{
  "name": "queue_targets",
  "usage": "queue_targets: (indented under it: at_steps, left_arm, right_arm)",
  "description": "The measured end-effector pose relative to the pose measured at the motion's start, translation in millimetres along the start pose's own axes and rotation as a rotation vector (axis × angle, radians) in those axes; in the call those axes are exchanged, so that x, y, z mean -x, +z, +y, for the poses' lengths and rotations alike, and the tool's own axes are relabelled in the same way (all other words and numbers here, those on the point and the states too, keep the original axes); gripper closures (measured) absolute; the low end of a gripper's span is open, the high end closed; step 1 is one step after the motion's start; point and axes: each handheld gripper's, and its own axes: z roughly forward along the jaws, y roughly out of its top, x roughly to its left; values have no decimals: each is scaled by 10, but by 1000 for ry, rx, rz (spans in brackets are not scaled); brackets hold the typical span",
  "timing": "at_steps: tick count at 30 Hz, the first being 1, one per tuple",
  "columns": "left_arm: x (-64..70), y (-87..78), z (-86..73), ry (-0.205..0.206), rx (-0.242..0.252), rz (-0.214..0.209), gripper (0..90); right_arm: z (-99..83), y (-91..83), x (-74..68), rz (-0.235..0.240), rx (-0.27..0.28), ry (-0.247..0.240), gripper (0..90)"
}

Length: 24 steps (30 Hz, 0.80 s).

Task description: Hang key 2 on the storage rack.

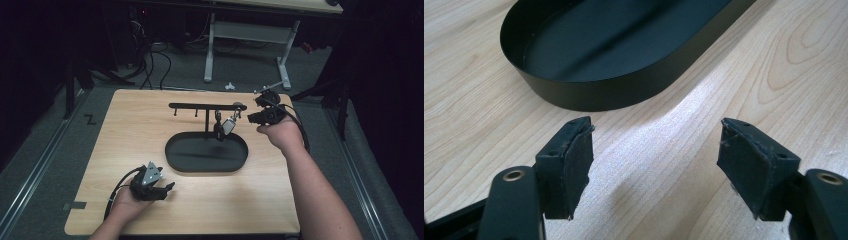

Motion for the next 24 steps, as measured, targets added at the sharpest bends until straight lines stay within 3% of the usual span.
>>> queue_targets:
  at_steps: [8,20,24]
  left_arm:
    - [-17,-36,-17,-11,12,15,306]
    - [-31,-99,-100,-32,4,33,306]
    - [-41,-130,-137,-41,-3,41,305]
  right_arm:
    - [-127,32,39,0,1,6,769]
    - [-500,202,169,-9,10,40,725]
    - [-669,292,154,-39,18,14,687]
